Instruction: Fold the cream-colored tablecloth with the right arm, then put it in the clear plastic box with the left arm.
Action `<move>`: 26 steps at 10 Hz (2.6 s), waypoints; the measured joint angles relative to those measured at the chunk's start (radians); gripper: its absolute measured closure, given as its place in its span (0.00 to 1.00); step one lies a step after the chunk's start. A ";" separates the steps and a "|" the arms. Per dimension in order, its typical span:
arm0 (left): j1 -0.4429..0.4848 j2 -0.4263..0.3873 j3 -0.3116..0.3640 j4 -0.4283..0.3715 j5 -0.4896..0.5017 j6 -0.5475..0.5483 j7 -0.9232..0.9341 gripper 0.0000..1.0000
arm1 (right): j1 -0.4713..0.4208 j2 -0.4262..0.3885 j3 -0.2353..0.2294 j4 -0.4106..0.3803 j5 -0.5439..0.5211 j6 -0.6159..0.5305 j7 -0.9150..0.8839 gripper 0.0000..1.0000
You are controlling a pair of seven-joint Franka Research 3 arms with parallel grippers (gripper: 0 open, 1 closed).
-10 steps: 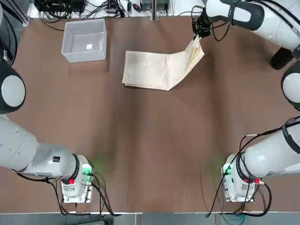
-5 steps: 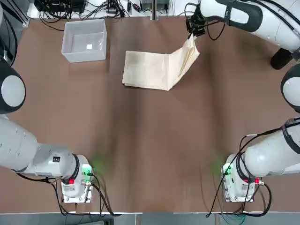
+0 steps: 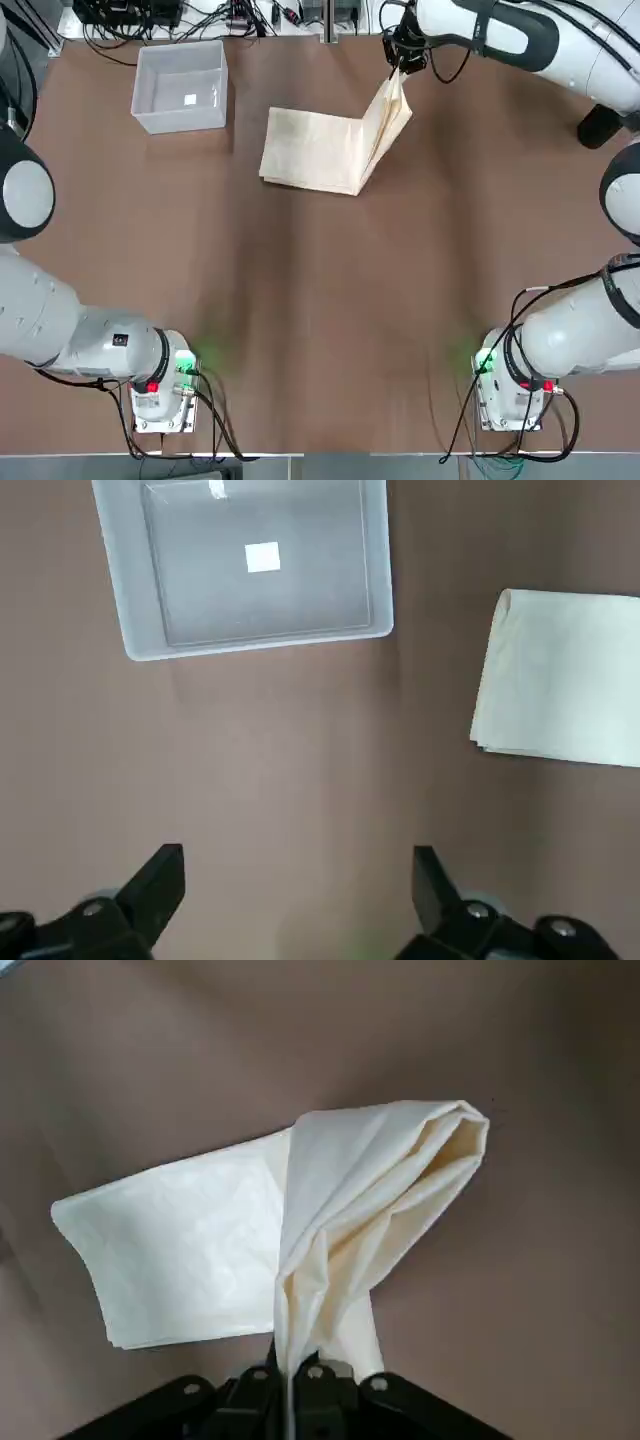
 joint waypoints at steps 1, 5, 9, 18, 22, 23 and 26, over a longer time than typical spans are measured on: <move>0.000 0.000 0.000 0.000 0.000 0.000 0.000 0.00 | 0.005 0.001 0.003 0.000 -0.005 0.000 0.009 0.96; 0.000 0.000 0.000 0.000 0.000 0.000 0.000 0.00 | 0.034 0.008 0.026 0.000 -0.051 0.002 0.062 0.96; 0.000 0.005 0.000 0.000 0.000 0.000 0.000 0.00 | 0.036 0.056 0.068 0.000 -0.117 0.050 0.116 0.96; 0.000 0.011 0.000 0.000 0.000 0.000 0.000 0.00 | 0.061 0.180 0.149 0.097 -0.243 0.067 0.290 0.96; 0.000 0.012 0.000 0.000 0.000 0.000 0.000 0.00 | 0.094 0.233 0.164 0.133 -0.322 0.066 0.405 0.96; 0.000 0.012 0.000 0.000 0.000 0.000 0.000 0.00 | 0.101 0.249 0.170 0.147 -0.339 0.066 0.428 0.96; 0.000 0.012 0.000 0.000 0.000 0.000 0.000 0.00 | 0.122 0.282 0.175 0.191 -0.353 0.066 0.470 0.96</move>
